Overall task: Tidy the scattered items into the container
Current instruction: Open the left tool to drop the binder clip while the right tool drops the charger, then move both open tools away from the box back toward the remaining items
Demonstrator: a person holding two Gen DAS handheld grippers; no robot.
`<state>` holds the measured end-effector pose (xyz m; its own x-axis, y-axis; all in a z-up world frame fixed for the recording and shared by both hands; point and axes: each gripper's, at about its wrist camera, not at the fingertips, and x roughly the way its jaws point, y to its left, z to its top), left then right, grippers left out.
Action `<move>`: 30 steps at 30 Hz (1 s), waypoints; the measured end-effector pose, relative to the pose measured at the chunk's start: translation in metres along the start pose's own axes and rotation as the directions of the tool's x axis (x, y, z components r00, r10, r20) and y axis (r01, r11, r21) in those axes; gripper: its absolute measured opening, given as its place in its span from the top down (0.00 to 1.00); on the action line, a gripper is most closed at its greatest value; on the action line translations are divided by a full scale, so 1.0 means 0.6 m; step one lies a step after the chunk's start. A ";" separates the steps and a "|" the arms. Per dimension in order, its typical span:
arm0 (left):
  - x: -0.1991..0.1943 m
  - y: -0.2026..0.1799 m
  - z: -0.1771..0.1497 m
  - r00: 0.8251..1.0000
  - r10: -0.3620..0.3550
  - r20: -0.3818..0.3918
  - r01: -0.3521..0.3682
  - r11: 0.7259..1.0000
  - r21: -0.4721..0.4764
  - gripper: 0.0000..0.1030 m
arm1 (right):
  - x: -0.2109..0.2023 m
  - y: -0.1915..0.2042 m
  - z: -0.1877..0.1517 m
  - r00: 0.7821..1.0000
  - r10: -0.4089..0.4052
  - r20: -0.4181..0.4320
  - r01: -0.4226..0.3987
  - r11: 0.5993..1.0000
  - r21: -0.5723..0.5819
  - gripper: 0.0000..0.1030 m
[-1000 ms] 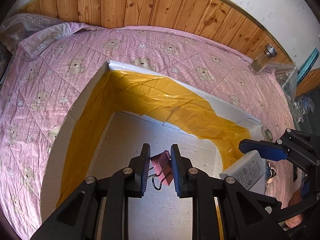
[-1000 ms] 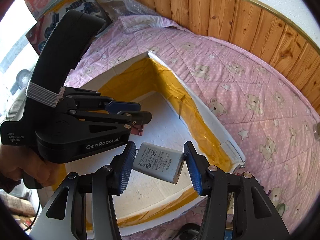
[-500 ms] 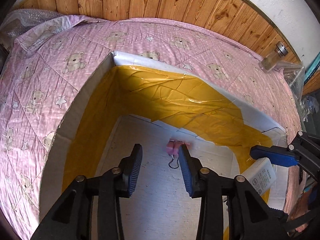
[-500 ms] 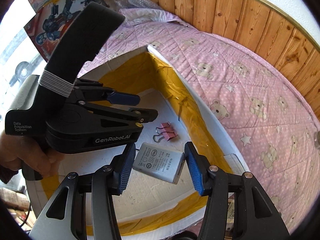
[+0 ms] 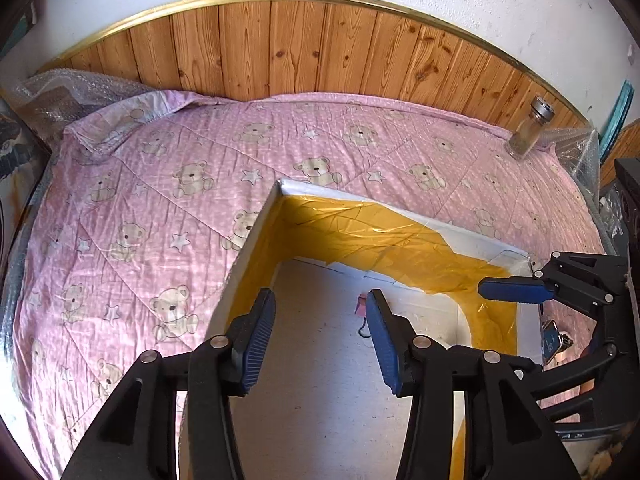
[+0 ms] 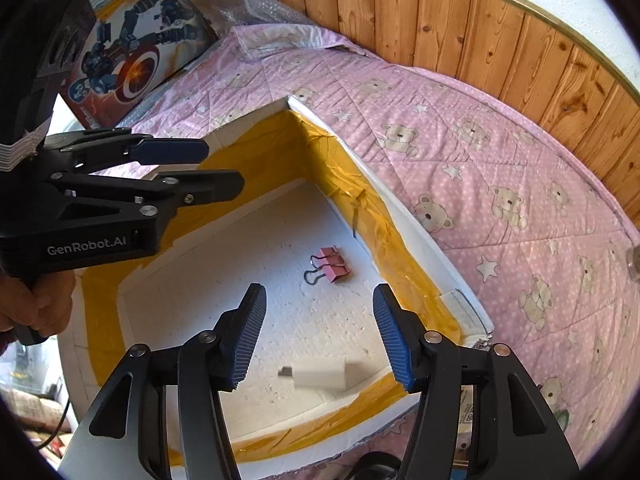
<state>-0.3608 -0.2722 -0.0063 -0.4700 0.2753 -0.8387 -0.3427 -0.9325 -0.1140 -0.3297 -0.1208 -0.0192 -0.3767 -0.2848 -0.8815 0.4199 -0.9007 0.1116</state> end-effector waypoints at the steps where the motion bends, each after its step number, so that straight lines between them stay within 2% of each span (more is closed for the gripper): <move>1: -0.004 0.004 -0.001 1.000 0.018 0.008 -0.018 1.000 0.001 0.50 | -0.007 -0.003 -0.001 1.000 -0.001 0.009 0.000 1.000 0.012 0.43; 3: -0.007 0.013 -0.005 0.998 0.061 0.013 -0.061 0.998 0.004 0.50 | -0.028 -0.012 -0.005 0.999 -0.005 0.034 0.003 0.999 0.046 0.43; 5: -0.008 0.026 -0.013 0.998 0.064 0.010 -0.064 0.998 -0.002 0.50 | -0.061 -0.018 -0.016 0.997 -0.022 0.077 0.016 0.997 0.077 0.43; 8: -0.004 0.035 -0.027 0.997 0.070 -0.019 -0.070 0.998 -0.010 0.54 | -0.108 -0.030 -0.037 0.983 -0.131 0.131 0.112 0.983 0.145 0.43; 10: -0.008 0.038 -0.034 0.997 0.081 -0.016 -0.082 0.996 -0.035 0.60 | -0.121 -0.041 -0.057 0.974 -0.188 0.125 0.161 0.966 0.204 0.43; 11: -0.014 0.042 -0.037 0.997 0.078 -0.007 -0.078 0.995 -0.057 0.63 | -0.121 -0.046 -0.065 0.975 -0.194 0.112 0.165 0.960 0.225 0.43; 13: -0.030 0.049 -0.046 0.998 0.058 0.014 -0.057 0.995 -0.088 0.63 | -0.107 -0.051 -0.081 0.983 -0.165 0.076 0.141 0.957 0.254 0.45; 15: -0.039 0.050 -0.056 0.998 0.058 0.019 -0.056 0.995 -0.085 0.63 | -0.083 -0.049 -0.085 0.993 -0.109 0.039 0.095 0.962 0.257 0.64; 17: -0.042 0.056 -0.069 0.997 0.072 0.014 -0.070 0.994 -0.090 0.64 | -0.057 -0.044 -0.077 0.998 -0.063 0.027 0.054 0.968 0.246 0.79; 20: -0.041 0.068 -0.086 0.995 0.099 -0.016 -0.100 0.988 -0.114 0.67 | -0.039 -0.035 -0.055 0.995 -0.083 0.052 0.070 0.974 0.217 0.79; 24: -0.059 0.063 -0.103 0.994 0.105 -0.008 -0.105 0.987 -0.120 0.67 | -0.034 -0.030 -0.045 0.994 -0.095 0.059 0.080 0.972 0.221 0.77; 30: -0.101 0.018 -0.111 0.993 0.106 0.044 -0.103 0.992 -0.070 0.65 | -0.097 0.028 -0.069 0.988 -0.097 0.121 0.073 0.979 0.189 0.66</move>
<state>-0.2817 -0.3146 0.0077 -0.5389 0.1846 -0.8219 -0.2347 -0.9700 -0.0639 -0.2668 -0.1057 0.0151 -0.5127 -0.2340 -0.8260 0.2277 -0.9647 0.1320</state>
